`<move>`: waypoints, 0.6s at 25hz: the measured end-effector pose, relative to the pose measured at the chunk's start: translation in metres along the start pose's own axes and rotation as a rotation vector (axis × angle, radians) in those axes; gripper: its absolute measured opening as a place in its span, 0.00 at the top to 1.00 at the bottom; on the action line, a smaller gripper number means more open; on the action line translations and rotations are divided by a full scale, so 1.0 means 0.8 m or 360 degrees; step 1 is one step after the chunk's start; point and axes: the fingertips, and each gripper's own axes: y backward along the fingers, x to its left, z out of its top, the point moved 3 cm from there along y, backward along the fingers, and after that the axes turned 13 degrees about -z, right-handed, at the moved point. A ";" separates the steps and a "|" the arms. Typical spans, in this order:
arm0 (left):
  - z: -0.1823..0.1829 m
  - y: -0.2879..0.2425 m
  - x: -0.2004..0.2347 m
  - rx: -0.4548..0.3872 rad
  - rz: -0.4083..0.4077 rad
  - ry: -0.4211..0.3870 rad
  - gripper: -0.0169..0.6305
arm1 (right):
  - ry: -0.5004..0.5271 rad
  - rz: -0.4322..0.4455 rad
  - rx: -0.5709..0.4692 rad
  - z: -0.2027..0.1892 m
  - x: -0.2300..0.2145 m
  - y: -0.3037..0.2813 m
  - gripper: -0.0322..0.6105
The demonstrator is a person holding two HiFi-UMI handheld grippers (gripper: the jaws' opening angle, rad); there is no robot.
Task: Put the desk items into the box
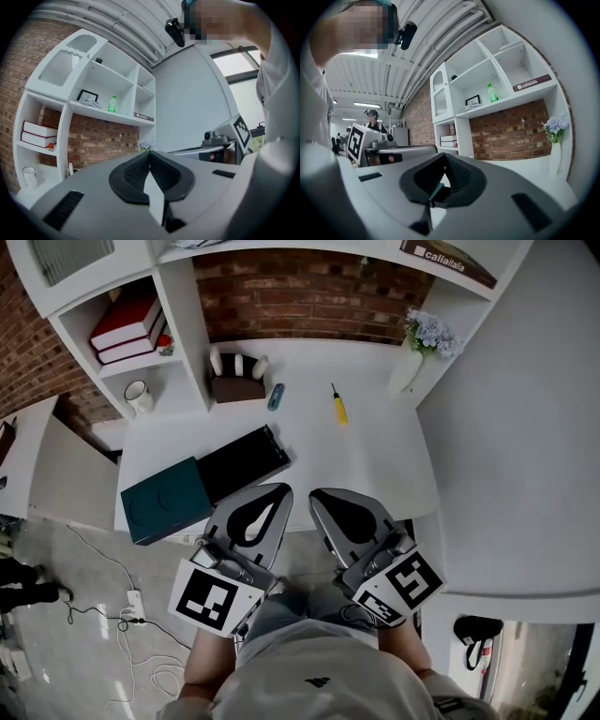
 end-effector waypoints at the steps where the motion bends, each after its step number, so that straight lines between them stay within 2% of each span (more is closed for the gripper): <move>1: 0.000 -0.001 0.003 -0.0011 -0.0007 -0.0006 0.95 | 0.0003 -0.0011 0.0008 -0.001 -0.001 -0.002 0.93; 8: -0.004 -0.015 0.024 -0.0013 -0.0042 0.0022 0.95 | -0.0013 -0.0051 0.0050 -0.006 -0.016 -0.018 0.93; 15: -0.004 -0.028 0.050 -0.0009 0.0020 0.0002 0.95 | -0.0008 0.0014 0.0035 -0.003 -0.031 -0.049 0.93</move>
